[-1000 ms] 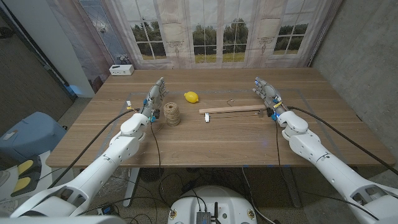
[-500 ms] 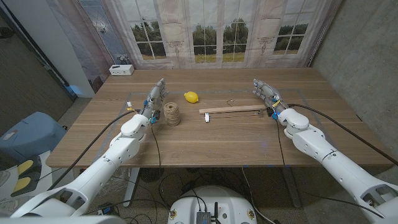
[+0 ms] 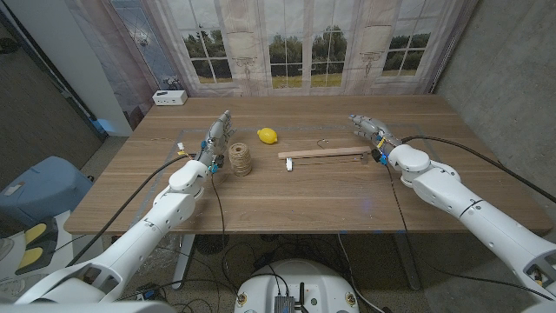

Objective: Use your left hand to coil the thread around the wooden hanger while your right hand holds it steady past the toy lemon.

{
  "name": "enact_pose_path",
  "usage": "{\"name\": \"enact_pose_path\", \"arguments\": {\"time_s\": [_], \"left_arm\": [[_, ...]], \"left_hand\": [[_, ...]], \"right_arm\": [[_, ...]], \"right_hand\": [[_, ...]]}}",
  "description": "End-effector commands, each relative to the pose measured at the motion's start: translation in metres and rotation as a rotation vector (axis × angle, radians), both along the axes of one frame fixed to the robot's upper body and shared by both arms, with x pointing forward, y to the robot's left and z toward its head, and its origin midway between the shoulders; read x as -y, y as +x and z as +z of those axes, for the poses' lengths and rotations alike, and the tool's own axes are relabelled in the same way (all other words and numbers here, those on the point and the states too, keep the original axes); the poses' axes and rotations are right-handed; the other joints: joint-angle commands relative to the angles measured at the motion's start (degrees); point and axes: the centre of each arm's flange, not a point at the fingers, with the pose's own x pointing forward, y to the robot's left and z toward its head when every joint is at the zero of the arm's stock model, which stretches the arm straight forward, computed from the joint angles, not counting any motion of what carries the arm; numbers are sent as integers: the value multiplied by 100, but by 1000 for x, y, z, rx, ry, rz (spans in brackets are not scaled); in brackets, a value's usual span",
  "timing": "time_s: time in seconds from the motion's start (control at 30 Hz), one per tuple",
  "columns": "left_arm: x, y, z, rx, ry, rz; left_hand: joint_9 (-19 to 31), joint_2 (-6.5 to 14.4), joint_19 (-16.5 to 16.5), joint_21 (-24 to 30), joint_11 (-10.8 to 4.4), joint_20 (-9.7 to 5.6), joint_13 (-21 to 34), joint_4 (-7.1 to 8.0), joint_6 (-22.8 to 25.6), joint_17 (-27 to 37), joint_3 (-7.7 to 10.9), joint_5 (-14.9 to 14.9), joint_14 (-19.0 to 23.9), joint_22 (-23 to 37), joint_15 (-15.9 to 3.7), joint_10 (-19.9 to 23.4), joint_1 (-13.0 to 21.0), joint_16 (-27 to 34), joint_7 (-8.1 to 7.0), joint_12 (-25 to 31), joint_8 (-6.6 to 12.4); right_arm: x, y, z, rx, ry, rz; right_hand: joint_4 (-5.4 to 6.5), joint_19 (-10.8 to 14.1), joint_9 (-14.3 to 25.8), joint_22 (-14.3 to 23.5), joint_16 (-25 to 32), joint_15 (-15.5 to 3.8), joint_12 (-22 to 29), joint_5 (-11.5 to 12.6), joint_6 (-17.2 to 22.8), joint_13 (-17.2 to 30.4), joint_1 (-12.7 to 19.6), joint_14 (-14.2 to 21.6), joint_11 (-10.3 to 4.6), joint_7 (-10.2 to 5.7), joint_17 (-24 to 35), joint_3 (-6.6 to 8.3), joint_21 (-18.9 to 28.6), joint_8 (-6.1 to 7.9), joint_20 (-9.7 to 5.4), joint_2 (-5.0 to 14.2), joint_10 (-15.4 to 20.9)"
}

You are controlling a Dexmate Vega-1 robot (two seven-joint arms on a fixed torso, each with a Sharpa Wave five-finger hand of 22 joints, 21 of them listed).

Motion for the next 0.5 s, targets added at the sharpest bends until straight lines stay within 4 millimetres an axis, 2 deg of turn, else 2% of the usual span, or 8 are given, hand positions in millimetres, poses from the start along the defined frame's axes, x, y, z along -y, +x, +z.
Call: {"name": "enact_pose_path", "arguments": {"time_s": [0.03, 0.5], "left_arm": [[3, 2, -4, -7, 0, -8], [4, 5, -5, -13, 2, -17]], "left_hand": [[32, -37, 15, -26, 18, 37, 8, -14, 22, 13, 9, 0, -400, 28, -99, -45, 20, 24, 12, 36, 40], [36, -43, 41, -54, 32, 71, 11, -22, 88, 15, 1, -6, -369, 30, -68, -7, 21, 25, 19, 37, 37]], "right_arm": [[-11, -14, 15, -48, -242, -133], [-24, -18, 24, -146, -484, -248]], "right_hand": [[23, -14, 11, 17, 26, -111, 49, 48, 72, 24, 39, 13, -50, -60, 25, 67, 38, 26, -89, 72, 30], [55, 38, 16, 21, 72, -251, 70, 60, 260, 30, 117, 109, -116, -134, 46, 160, 65, 63, -135, 114, 135]]}}
